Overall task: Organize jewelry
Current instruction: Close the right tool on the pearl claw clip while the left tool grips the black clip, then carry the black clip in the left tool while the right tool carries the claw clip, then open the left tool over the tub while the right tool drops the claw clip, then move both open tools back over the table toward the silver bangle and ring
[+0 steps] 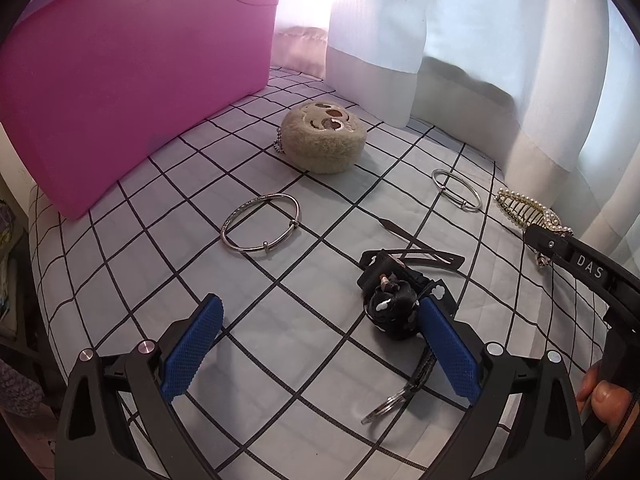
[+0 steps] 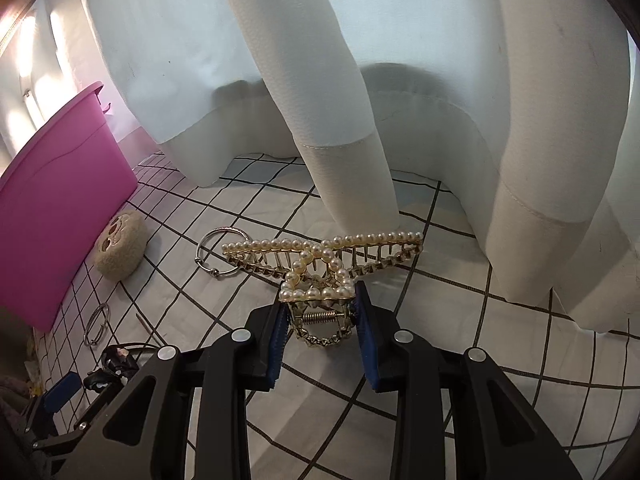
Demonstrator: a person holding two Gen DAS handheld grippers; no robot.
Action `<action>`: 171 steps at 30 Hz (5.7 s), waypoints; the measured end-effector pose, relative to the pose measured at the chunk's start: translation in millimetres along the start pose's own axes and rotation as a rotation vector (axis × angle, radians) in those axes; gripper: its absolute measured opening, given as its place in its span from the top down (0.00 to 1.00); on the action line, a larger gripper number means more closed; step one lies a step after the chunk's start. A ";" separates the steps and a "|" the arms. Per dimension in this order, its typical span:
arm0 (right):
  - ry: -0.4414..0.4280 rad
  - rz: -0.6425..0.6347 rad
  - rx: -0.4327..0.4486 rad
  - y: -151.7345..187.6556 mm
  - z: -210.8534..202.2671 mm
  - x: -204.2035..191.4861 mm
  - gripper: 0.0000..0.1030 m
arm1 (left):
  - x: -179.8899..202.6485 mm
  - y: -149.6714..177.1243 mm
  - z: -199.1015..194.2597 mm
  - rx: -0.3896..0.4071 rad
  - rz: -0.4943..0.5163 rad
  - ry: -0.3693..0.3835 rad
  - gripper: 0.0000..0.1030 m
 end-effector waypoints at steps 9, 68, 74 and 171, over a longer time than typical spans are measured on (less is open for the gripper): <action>-0.003 -0.011 0.004 12.2 -12.2 -1.7 0.70 | 6.5 -3.2 -6.5 0.021 0.038 0.072 0.79; -0.329 -0.309 0.190 -107.8 -119.5 -330.6 0.70 | -276.0 -198.4 -179.8 0.441 -0.060 0.084 0.87; -0.335 -0.370 0.135 -135.5 -62.6 -384.1 0.70 | -308.9 -228.0 -138.2 0.404 -0.068 0.082 0.87; -0.218 -0.187 -0.037 -16.3 -150.1 -221.2 0.29 | -193.6 -119.1 -157.4 0.138 -0.010 0.067 0.16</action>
Point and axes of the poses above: each gripper's, at about its wrist camera, not at the fingertips, and z roughly the way its jaws point, x to its right, y to its underside, the point moved 2 cm from there along z, roughly the way its jaws point, and after that the axes turned 11 degrees about -y, right-handed, at the moved point
